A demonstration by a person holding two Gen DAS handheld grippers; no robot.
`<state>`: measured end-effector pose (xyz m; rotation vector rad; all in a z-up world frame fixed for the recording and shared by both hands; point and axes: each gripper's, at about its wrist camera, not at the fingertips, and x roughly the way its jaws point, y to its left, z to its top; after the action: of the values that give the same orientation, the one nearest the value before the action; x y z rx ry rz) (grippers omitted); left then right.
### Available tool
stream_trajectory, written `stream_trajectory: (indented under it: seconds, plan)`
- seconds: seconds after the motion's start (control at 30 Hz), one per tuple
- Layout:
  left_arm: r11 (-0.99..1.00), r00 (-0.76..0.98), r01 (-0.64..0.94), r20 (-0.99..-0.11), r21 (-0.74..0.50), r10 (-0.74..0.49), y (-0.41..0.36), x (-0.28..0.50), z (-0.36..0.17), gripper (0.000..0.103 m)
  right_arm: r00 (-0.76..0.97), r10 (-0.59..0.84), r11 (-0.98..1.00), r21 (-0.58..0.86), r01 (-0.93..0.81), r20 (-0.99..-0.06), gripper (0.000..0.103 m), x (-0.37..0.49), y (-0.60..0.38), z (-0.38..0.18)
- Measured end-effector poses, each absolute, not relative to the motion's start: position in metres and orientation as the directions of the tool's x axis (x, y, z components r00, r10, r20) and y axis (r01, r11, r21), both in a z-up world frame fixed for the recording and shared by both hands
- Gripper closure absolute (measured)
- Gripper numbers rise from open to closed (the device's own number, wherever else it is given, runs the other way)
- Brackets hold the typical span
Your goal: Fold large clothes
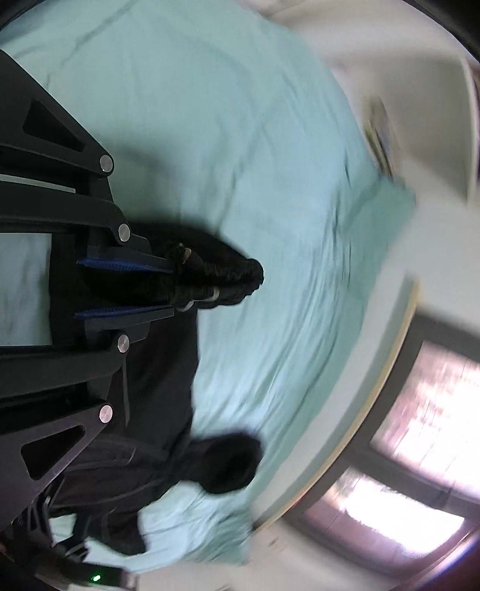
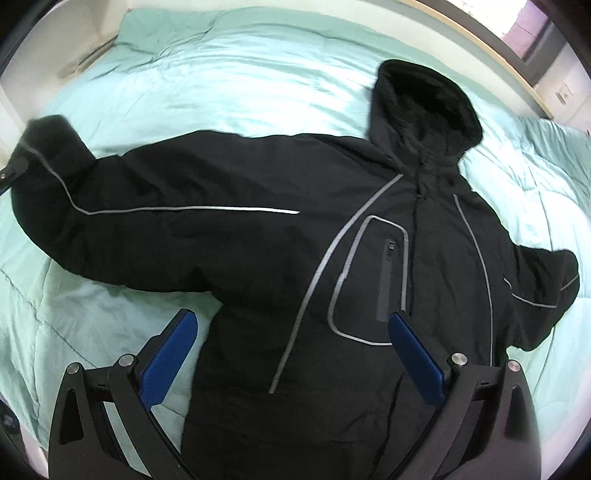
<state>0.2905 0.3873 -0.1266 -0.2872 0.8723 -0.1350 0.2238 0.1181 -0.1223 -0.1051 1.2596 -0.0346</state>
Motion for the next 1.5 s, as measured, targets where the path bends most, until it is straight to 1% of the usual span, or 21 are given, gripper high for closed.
stream_trajectory:
  seconds: [0.13, 0.37, 0.43, 0.53, 0.6, 0.67, 0.7, 0.73, 0.77, 0.83, 0.9, 0.93, 1.07, 1.17, 1.2, 1.23, 1.27, 1.3, 1.37, 1.43, 1.5]
  plan:
    - [0.937, 0.585, 0.185, -0.733, -0.295, -0.346, 0.297, 0.289, -0.119, 0.089, 0.323, -0.109, 0.994, -0.095, 0.06, -0.94, 0.0, 0.22, 0.072, -0.115]
    - [0.827, 0.418, 0.435, -0.733, -0.358, -0.537, 0.139, 0.293, -0.134, 0.09, 0.307, -0.168, 0.971, -0.104, 0.214, -0.937, 0.0, 0.207, -0.022, -0.119]
    - [0.813, 0.353, 0.449, -0.762, -0.371, -0.543, 0.104, 0.299, -0.156, 0.09, 0.283, -0.177, 0.963, -0.107, 0.246, -0.943, 0.0, 0.205, -0.045, -0.125]
    - [0.823, 0.246, 0.414, -0.823, -0.39, -0.513, 0.068, 0.315, -0.205, 0.088, 0.26, -0.179, 0.955, -0.104, 0.278, -0.949, 0.0, 0.204, -0.074, -0.132]
    - [0.803, 0.142, 0.371, -0.826, -0.467, -0.546, 0.064, 0.322, -0.232, 0.087, 0.263, -0.178, 0.957, -0.105, 0.27, -0.948, 0.0, 0.205, -0.086, -0.136]
    - [0.737, 0.002, 0.275, -0.766, -0.618, -0.643, 0.07, 0.328, -0.255, 0.086, 0.273, -0.154, 0.966, -0.086, 0.245, -0.95, 0.0, 0.209, -0.091, -0.143]
    - [0.68, -0.062, 0.208, -0.704, -0.703, -0.708, 0.076, 0.329, -0.264, 0.086, 0.283, -0.143, 0.97, -0.077, 0.231, -0.948, 0.0, 0.212, -0.091, -0.146]
    - [0.656, -0.073, 0.186, -0.676, -0.731, -0.733, 0.079, 0.328, -0.265, 0.086, 0.299, -0.127, 0.976, -0.066, 0.207, -0.946, 0.0, 0.216, -0.091, -0.148]
    - [0.659, -0.053, 0.193, -0.678, -0.727, -0.733, 0.085, 0.324, -0.258, 0.086, 0.31, -0.115, 0.98, -0.057, 0.19, -0.944, 0.0, 0.219, -0.09, -0.15]
    - [0.714, 0.013, 0.248, -0.735, -0.655, -0.678, 0.095, 0.313, -0.237, 0.077, 0.331, -0.062, 0.989, -0.015, 0.144, -0.942, 0.0, 0.227, -0.083, -0.152]
    - [0.742, 0.069, 0.267, -0.755, -0.615, -0.652, 0.111, 0.305, -0.217, 0.052, 0.331, 0.036, 0.992, 0.073, 0.101, -0.943, 0.0, 0.239, -0.072, -0.161]
    - [0.75, 0.097, 0.267, -0.758, -0.605, -0.645, 0.121, 0.303, -0.209, 0.049, 0.323, 0.079, 0.991, 0.111, 0.08, -0.943, 0.0, 0.248, -0.063, -0.168]
    - [0.819, 0.219, 0.247, -0.793, -0.518, -0.568, 0.155, 0.295, -0.18, 0.047, 0.297, 0.226, 0.969, 0.246, 0.029, -0.928, 0.006, 0.277, -0.028, -0.196]
    - [0.876, 0.291, 0.215, -0.828, -0.432, -0.48, 0.175, 0.288, -0.166, 0.047, 0.254, 0.259, 0.953, 0.289, 0.091, -0.932, 0.007, 0.296, -0.016, -0.221]
    - [0.887, 0.304, 0.208, -0.835, -0.412, -0.459, 0.178, 0.291, -0.164, 0.047, 0.237, 0.266, 0.948, 0.299, 0.114, -0.934, 0.009, 0.301, -0.014, -0.23]
    - [0.896, 0.314, 0.2, -0.841, -0.396, -0.441, 0.182, 0.289, -0.162, 0.047, 0.218, 0.284, 0.94, 0.316, 0.131, -0.934, 0.024, 0.305, -0.012, -0.24]
    - [0.901, 0.315, 0.193, -0.845, -0.388, -0.431, 0.185, 0.288, -0.161, 0.047, 0.192, 0.318, 0.928, 0.347, 0.138, -0.928, 0.048, 0.308, -0.009, -0.248]
    - [0.904, 0.313, 0.186, -0.849, -0.386, -0.427, 0.187, 0.287, -0.161, 0.047, 0.168, 0.367, 0.912, 0.39, 0.131, -0.915, 0.052, 0.311, -0.007, -0.256]
    - [0.909, 0.312, 0.173, -0.855, -0.378, -0.415, 0.199, 0.293, -0.168, 0.047, 0.184, 0.37, 0.913, 0.393, 0.11, -0.911, 0.066, 0.309, -0.005, -0.253]
    - [0.915, 0.32, 0.177, -0.858, -0.363, -0.402, 0.194, 0.298, -0.17, 0.047, 0.245, 0.348, 0.927, 0.372, 0.058, -0.905, 0.069, 0.3, -0.008, -0.23]
    - [0.919, 0.334, 0.2, -0.858, -0.34, -0.39, 0.182, 0.3, -0.166, 0.047, 0.318, 0.297, 0.946, 0.323, 0.03, -0.9, 0.07, 0.289, -0.019, -0.201]
